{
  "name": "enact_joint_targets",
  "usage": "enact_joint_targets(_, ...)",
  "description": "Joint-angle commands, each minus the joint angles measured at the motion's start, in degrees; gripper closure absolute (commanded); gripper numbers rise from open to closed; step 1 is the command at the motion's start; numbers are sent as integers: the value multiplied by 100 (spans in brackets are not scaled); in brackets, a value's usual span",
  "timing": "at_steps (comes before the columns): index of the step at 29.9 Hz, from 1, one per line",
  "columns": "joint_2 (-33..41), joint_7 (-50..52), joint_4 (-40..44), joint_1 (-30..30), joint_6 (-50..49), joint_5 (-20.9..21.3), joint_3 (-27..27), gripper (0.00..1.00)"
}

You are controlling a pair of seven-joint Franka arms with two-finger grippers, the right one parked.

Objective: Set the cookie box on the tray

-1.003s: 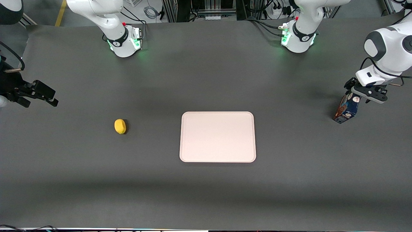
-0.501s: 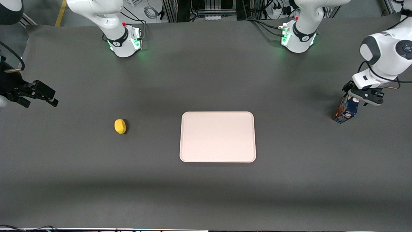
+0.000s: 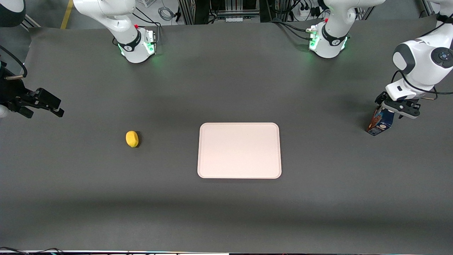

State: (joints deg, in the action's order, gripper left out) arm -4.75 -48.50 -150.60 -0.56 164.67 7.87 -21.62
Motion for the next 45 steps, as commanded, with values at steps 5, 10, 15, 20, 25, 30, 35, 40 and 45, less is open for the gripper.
enact_joint_targets(5,53,-151,-110,-14,74,-119,-9,46)
enact_joint_targets(10,62,-151,-128,-14,74,-119,-9,62)
enact_joint_targets(15,62,-133,-119,-6,57,-119,-1,65)
enact_joint_targets(20,149,-107,-66,12,4,-128,17,63)
enact_joint_targets(25,255,-115,74,30,-110,-171,17,65)
enact_joint_targets(30,535,-124,461,47,-935,-347,26,67)
enact_joint_targets(35,659,-133,830,47,-1551,-426,26,69)
enact_joint_targets(40,624,-159,901,38,-1675,-593,-1,73)
enact_joint_targets(45,799,-177,1154,56,-2261,-971,35,79)
